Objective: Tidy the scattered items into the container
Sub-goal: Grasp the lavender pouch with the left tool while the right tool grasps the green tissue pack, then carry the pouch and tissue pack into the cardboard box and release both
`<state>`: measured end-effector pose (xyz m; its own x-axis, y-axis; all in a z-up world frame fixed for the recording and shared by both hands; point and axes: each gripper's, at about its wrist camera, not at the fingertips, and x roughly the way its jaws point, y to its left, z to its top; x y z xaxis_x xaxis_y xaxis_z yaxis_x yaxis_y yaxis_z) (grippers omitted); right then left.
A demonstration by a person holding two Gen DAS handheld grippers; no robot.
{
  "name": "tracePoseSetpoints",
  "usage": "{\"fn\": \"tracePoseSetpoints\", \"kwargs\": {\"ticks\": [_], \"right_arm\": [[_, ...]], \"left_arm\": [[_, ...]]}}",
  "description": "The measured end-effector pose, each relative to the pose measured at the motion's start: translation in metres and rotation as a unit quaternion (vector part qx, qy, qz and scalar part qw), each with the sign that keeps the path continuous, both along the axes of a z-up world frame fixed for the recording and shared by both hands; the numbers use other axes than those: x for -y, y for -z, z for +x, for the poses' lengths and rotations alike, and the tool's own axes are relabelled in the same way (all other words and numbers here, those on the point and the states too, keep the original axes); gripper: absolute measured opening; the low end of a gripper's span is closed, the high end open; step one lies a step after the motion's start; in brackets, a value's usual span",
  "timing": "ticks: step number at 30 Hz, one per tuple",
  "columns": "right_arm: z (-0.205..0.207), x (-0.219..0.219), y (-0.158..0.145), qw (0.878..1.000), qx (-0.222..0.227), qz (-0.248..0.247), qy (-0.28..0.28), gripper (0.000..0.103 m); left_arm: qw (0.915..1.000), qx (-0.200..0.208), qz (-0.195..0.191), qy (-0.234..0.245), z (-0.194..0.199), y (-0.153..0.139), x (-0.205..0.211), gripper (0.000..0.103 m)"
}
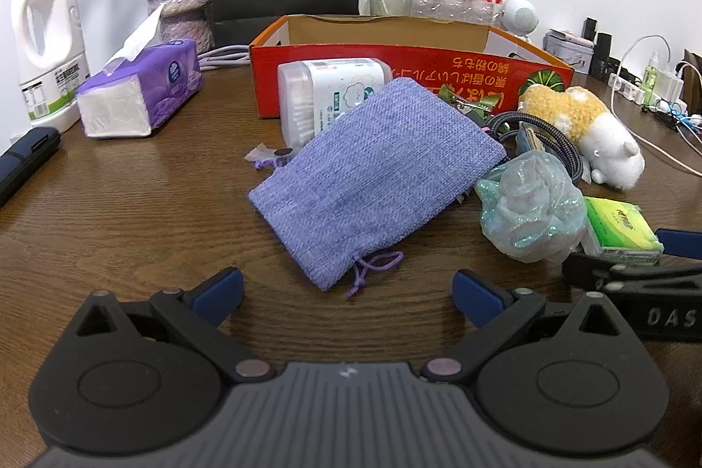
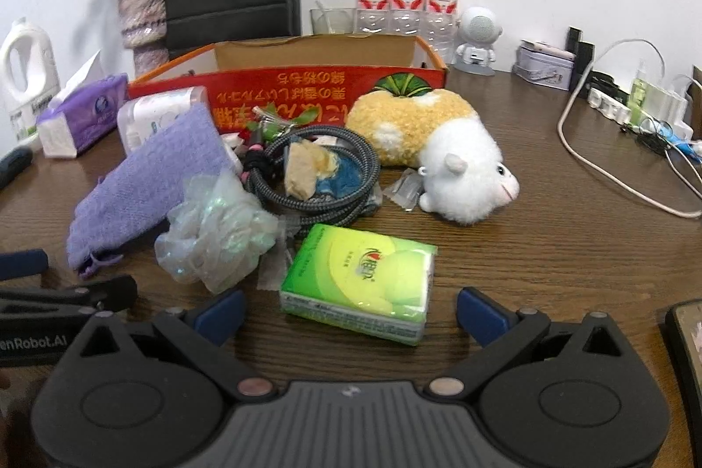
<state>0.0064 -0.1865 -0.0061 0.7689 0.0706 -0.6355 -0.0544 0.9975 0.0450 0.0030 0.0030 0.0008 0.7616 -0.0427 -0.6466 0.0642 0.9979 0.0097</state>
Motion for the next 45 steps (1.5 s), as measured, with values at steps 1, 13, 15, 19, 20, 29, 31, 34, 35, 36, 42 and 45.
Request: {"fn": "tracePoseSetpoints", "kwargs": {"ticks": [1, 13, 15, 19, 20, 29, 31, 34, 35, 36, 42, 45], "right_arm": [[-0.002, 0.004, -0.002, 1.0, 0.007, 0.018, -0.004, 0.095], [-0.006, 0.017, -0.015, 0.999, 0.015, 0.028, -0.011, 0.065], [-0.01, 0.022, -0.019, 0.999, 0.013, 0.03, -0.009, 0.065], [-0.018, 0.033, -0.022, 0.999, 0.012, 0.037, -0.003, 0.066], [-0.019, 0.034, -0.022, 0.999, 0.012, 0.039, -0.003, 0.066], [-0.028, 0.022, -0.027, 0.998, 0.035, 0.034, -0.029, 0.066], [-0.035, 0.021, -0.032, 0.998, 0.05, 0.031, -0.032, 0.066], [-0.049, 0.023, -0.043, 0.996, 0.079, 0.025, -0.034, 0.066], [-0.054, 0.023, -0.046, 0.995, 0.09, 0.024, -0.034, 0.066], [-0.057, 0.024, -0.048, 0.995, 0.092, 0.027, -0.036, 0.066], [-0.073, 0.026, -0.058, 0.992, 0.116, 0.038, -0.046, 0.066], [-0.074, 0.028, -0.055, 0.992, 0.106, 0.042, -0.047, 0.066]], "left_arm": [[1.0, 0.006, 0.001, 0.003, 0.001, -0.002, 0.0, 0.103], [0.9901, 0.066, 0.041, 0.117, 0.064, -0.023, 0.01, 0.103], [0.9914, 0.041, 0.017, 0.123, 0.074, -0.018, 0.005, 0.103], [0.989, 0.02, -0.064, 0.132, 0.08, -0.011, -0.016, 0.082], [0.9883, 0.012, -0.077, 0.131, 0.081, -0.01, -0.02, 0.059], [0.9886, 0.059, -0.06, 0.125, 0.035, -0.025, -0.016, 0.005], [0.9881, 0.081, -0.069, 0.112, 0.013, -0.038, -0.017, 0.005], [0.9825, 0.137, -0.078, 0.1, -0.029, -0.064, -0.022, 0.005], [0.98, 0.148, -0.091, 0.097, -0.039, -0.07, -0.026, 0.005], [0.9765, 0.159, -0.111, 0.094, -0.049, -0.077, -0.032, 0.005], [0.9544, 0.165, -0.242, 0.059, -0.062, -0.103, -0.086, 0.005], [0.9572, 0.143, -0.248, 0.039, -0.056, -0.098, -0.098, 0.005]]}}
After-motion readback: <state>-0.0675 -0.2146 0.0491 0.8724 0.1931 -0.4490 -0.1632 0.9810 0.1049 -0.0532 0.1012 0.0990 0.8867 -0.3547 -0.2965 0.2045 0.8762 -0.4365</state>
